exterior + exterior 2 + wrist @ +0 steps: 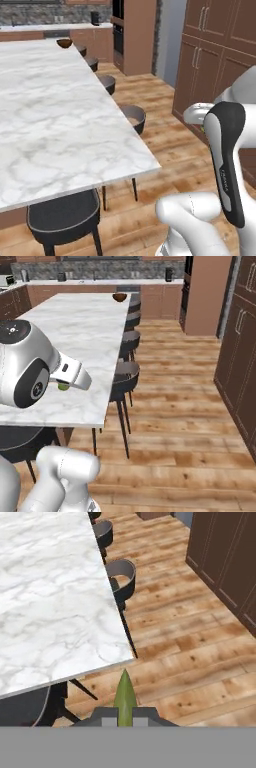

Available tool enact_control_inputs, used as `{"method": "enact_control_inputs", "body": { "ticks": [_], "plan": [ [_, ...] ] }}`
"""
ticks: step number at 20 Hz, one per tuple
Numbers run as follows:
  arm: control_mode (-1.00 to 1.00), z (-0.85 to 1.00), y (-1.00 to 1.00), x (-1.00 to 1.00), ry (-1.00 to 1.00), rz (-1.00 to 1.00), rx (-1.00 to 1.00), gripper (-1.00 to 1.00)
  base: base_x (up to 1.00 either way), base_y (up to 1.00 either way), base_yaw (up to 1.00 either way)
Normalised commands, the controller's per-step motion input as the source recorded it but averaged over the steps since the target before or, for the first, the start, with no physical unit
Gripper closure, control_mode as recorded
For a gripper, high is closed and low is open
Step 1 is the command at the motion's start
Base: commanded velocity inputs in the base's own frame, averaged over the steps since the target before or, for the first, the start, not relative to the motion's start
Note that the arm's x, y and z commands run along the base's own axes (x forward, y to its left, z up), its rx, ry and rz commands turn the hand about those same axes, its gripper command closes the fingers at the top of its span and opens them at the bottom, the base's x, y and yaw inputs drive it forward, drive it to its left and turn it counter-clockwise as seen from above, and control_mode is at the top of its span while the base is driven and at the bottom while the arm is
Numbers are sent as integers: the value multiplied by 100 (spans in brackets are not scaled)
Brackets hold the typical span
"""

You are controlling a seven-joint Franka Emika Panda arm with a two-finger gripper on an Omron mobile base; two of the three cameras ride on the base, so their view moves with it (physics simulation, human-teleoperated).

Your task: There is a bowl on the dining counter. Grab a lemon wedge from the fridge and place it in the bowl. Then get the liquor bottle and glass cup from the cabinet and place them next to the bowl.

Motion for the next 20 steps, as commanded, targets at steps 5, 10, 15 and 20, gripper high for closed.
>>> {"method": "enact_control_inputs", "body": {
  "ticks": [5, 10, 15, 20],
  "plan": [
    [100, 0, 0, 0, 0, 0, 0, 100, 71, -100, 0],
    [100, 0, 0, 0, 0, 0, 0, 100, 100, -85, 2],
    [100, 0, 0, 0, 0, 0, 0, 100, 100, -57, 2],
    [100, 0, 0, 0, 0, 0, 0, 100, 100, -2, 1]
  ]
}}
